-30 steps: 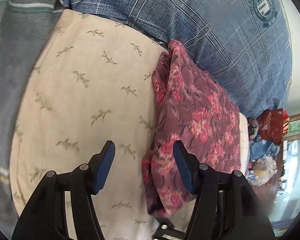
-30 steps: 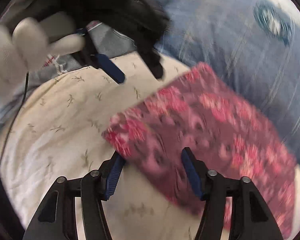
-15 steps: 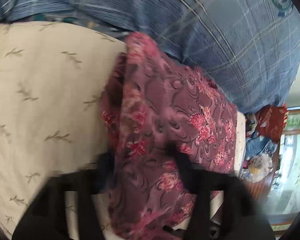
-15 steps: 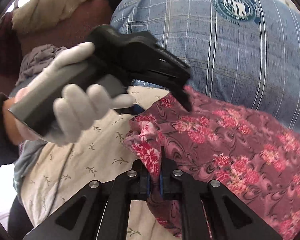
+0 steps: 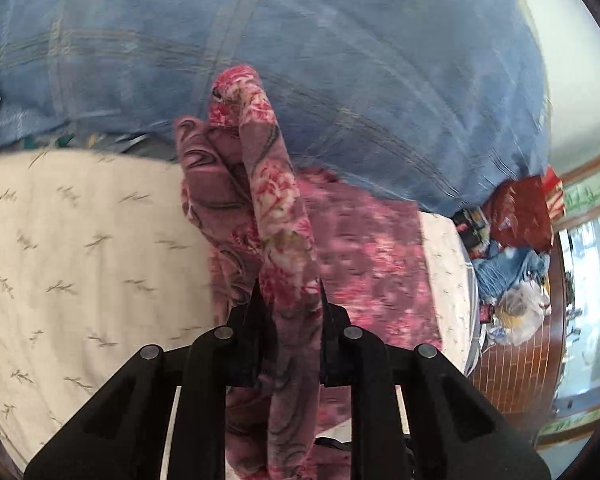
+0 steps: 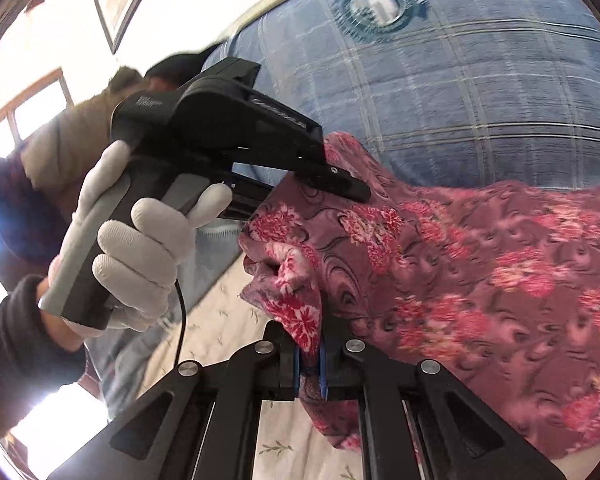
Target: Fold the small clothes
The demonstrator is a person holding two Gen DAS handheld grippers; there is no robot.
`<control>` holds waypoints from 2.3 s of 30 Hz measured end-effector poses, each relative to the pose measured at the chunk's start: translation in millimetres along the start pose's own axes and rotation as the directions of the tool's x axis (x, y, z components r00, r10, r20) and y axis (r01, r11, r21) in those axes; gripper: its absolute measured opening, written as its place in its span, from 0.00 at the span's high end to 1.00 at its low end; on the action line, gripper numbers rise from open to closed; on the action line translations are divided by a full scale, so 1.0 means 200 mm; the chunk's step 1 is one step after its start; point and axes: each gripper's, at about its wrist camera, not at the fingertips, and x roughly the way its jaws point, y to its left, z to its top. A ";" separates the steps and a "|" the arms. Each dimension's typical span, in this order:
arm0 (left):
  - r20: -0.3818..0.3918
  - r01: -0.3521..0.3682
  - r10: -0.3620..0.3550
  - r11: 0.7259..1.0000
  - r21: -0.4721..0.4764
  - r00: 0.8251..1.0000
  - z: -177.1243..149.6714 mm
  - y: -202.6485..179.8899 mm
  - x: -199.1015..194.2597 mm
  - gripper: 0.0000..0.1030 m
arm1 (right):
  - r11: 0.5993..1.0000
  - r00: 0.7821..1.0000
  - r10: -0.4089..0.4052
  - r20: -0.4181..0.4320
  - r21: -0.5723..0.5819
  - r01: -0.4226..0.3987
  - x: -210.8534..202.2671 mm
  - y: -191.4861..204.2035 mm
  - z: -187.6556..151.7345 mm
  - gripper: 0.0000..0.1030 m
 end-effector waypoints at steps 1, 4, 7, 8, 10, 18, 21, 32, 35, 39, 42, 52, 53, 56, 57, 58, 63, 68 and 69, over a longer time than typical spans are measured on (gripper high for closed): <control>0.001 0.000 0.000 1.000 0.017 1.000 0.01 -0.06 0.01 0.84 | 1.000 1.000 0.001 0.019 0.020 -0.001 -0.05 -0.04 0.01 0.95; -0.006 -0.006 0.006 0.998 0.061 1.000 0.02 -0.24 0.07 0.84 | 0.996 0.998 -0.004 0.070 0.085 -0.002 -0.19 -0.16 0.02 0.94; -0.025 -0.014 0.016 0.994 0.108 1.000 0.03 -0.42 0.17 0.84 | 0.987 0.992 -0.025 0.120 0.160 0.005 -0.33 -0.31 0.02 0.94; -0.031 -0.020 0.024 0.992 0.124 0.999 0.03 -0.48 0.21 0.84 | 0.982 0.990 -0.034 0.135 0.190 0.007 -0.38 -0.37 0.01 0.94; -0.053 -0.029 0.037 0.989 0.148 0.998 0.04 -0.60 0.31 0.84 | 0.970 0.986 -0.052 0.158 0.243 0.012 -0.45 -0.48 0.00 0.94; -0.173 -0.182 0.218 0.962 0.201 0.961 0.01 -0.85 0.86 0.79 | 0.858 0.985 -0.103 0.142 0.513 0.016 -0.57 -0.94 -0.17 0.94; -0.188 -0.221 0.260 0.954 0.205 0.947 0.01 -0.88 0.95 0.67 | 0.832 0.988 -0.097 0.116 0.555 0.017 -0.58 -1.01 -0.20 0.89; -0.126 -0.277 0.318 0.924 0.265 0.940 -0.01 -1.00 0.94 0.84 | 0.848 0.970 -0.040 0.239 0.521 -0.093 -0.68 -1.03 -0.18 0.91; -0.127 -0.217 0.255 0.942 0.257 0.959 -0.02 -1.07 0.93 0.89 | 0.837 0.951 -0.045 0.306 0.531 -0.131 -0.77 -1.04 -0.18 0.92; -0.181 -0.085 0.134 0.964 0.252 0.974 -0.06 -1.20 1.00 0.96 | 0.758 0.938 -0.059 0.342 0.627 -0.181 -0.85 -1.14 -0.27 0.92; -0.190 -0.105 0.169 0.945 0.308 0.967 -0.10 -1.26 1.04 0.96 | 0.653 0.957 -0.068 0.283 0.738 -0.172 -0.79 -1.25 -0.37 0.91; 0.046 -0.151 0.147 0.983 0.106 0.988 0.06 -0.64 0.45 0.54 | 0.677 0.913 -0.282 0.296 0.736 -0.029 -0.98 -1.19 -0.31 0.81; 0.054 -0.147 0.144 0.987 0.067 0.988 0.06 -0.52 0.41 0.54 | 0.691 0.888 -0.315 0.335 0.722 -0.028 -1.04 -1.18 -0.27 0.76; 0.016 -0.093 0.094 0.994 -0.061 0.995 0.02 -0.25 0.40 0.54 | 0.760 0.909 -0.244 0.339 0.649 -0.038 -0.99 -1.20 -0.07 0.36; -0.007 -0.062 0.062 0.993 -0.100 0.998 0.00 -0.19 0.42 0.54 | 0.785 0.946 -0.168 0.278 0.618 -0.042 -0.88 -1.23 0.03 0.33; -0.022 -0.038 0.036 0.992 -0.123 0.999 -0.03 -0.16 0.44 0.54 | 0.792 0.965 -0.126 0.229 0.610 -0.042 -0.80 -1.26 0.09 0.34; -0.035 0.044 -0.048 0.993 -0.113 0.998 -0.13 -0.15 0.51 0.54 | 0.817 0.997 -0.081 -0.018 0.572 0.077 -0.33 -1.36 0.29 0.34; -0.012 0.050 -0.051 0.994 -0.096 0.999 -0.16 -0.23 0.54 0.52 | 0.921 0.986 -0.091 -0.138 0.366 0.136 -0.14 -1.23 0.37 0.80; -0.002 0.048 -0.048 0.994 -0.097 0.999 -0.16 -0.24 0.54 0.52 | 0.945 0.983 -0.114 -0.147 0.289 0.153 -0.14 -1.16 0.39 0.86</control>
